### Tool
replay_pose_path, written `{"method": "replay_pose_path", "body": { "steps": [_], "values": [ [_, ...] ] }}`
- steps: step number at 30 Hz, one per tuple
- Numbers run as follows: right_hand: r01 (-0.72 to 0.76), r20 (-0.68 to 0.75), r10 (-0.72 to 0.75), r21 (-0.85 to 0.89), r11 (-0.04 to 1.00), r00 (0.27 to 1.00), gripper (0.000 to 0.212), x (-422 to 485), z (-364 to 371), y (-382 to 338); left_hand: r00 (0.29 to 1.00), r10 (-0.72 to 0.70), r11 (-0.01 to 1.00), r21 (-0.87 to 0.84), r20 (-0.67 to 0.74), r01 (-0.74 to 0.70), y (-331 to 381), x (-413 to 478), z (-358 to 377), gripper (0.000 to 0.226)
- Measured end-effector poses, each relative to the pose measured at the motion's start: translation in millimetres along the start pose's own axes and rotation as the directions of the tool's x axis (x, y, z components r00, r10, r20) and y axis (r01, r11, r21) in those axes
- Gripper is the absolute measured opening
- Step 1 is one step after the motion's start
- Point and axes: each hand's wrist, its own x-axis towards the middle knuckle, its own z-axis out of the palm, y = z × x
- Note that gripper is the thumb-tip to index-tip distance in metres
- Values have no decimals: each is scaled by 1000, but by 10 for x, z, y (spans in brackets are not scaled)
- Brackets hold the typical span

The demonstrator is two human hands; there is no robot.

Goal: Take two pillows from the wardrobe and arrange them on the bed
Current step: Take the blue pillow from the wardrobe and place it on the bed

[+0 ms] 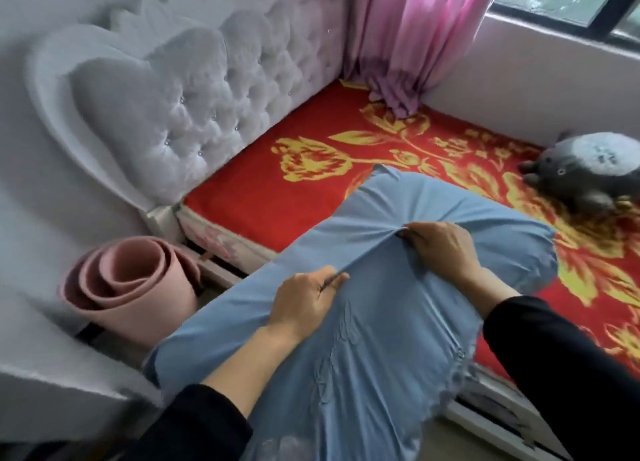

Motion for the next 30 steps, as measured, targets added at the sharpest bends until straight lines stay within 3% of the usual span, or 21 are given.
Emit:
{"method": "replay_pose_path", "body": {
  "steps": [6,15,21,25,27,30],
  "values": [
    [-127,0,128,157,979,992,25,1548,327,32,1000,-17,1000,17,1,17,-496,1569,-115,49],
    [-76,-65,104,346,935,992,19,4058,1091,260,997,-49,994,97,-55,54,-1460,3868,-173,49],
    [-63,2,65,298,953,998,19,5429,1676,249,988,-153,986,69,-32,155,-2148,4959,-77,48],
    [-119,4,121,192,974,993,21,5803,2237,206,981,-186,977,114,57,178,-2657,5350,132,48],
    [-227,75,216,183,957,973,23,5784,2651,154,976,-185,967,200,118,159,-2965,5437,308,42],
    [-476,407,360,233,848,840,41,5503,3370,8,910,-331,922,289,251,256,-3442,5516,605,27]
  ]
}}
